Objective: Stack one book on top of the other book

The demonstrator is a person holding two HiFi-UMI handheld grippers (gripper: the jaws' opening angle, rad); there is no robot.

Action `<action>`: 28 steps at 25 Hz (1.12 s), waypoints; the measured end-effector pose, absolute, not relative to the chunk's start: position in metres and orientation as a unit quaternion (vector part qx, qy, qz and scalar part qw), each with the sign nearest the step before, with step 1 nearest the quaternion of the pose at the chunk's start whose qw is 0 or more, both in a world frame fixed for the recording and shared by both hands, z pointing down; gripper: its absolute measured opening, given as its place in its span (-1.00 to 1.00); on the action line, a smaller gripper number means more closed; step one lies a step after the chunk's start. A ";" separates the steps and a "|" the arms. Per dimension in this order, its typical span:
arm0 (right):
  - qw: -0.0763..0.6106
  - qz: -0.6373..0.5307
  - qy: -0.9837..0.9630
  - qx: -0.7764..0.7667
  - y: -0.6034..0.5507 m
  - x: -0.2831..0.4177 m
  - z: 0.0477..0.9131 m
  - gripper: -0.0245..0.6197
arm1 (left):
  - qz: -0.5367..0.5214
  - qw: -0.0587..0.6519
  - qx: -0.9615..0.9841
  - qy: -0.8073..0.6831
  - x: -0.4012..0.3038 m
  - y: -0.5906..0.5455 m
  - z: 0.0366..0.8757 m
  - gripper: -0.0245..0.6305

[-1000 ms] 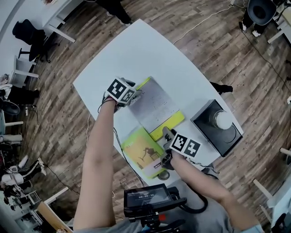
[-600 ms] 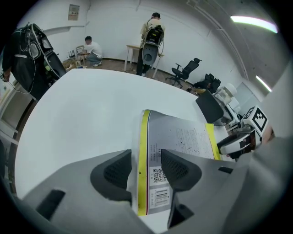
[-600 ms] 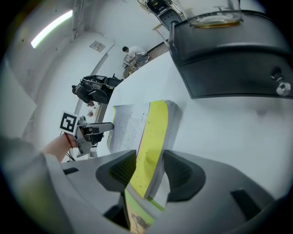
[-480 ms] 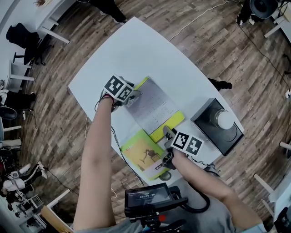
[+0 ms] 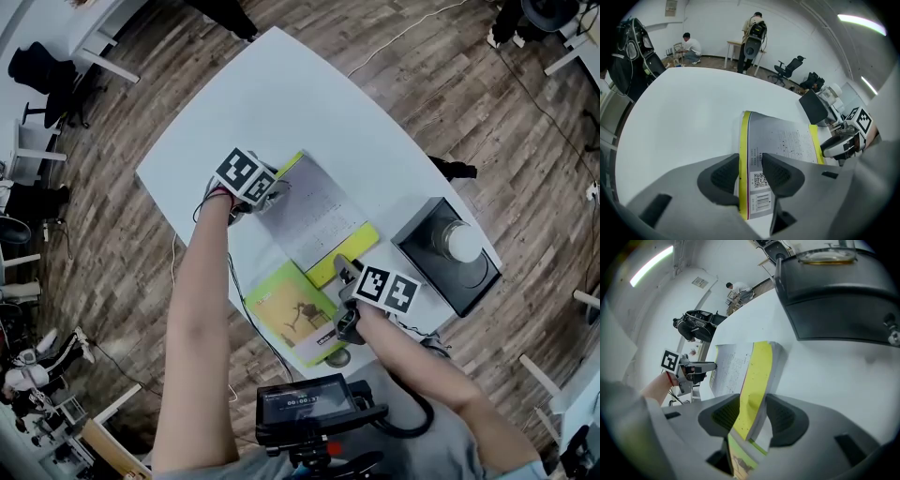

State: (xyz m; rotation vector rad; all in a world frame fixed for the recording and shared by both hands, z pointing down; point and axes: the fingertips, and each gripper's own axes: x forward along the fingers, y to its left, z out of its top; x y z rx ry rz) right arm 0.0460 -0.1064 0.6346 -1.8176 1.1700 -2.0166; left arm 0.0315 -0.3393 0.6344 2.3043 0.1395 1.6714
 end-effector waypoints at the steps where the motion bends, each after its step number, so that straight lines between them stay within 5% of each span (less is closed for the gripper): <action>1: 0.092 -0.680 0.395 -0.611 -0.106 0.046 0.635 -0.33 | 0.580 0.141 0.801 0.045 0.032 -0.338 0.634 -0.41; 28: 0.061 -0.706 0.376 -0.598 0.005 0.042 0.641 -0.35 | 0.591 0.108 0.797 0.063 0.035 -0.227 0.635 -0.43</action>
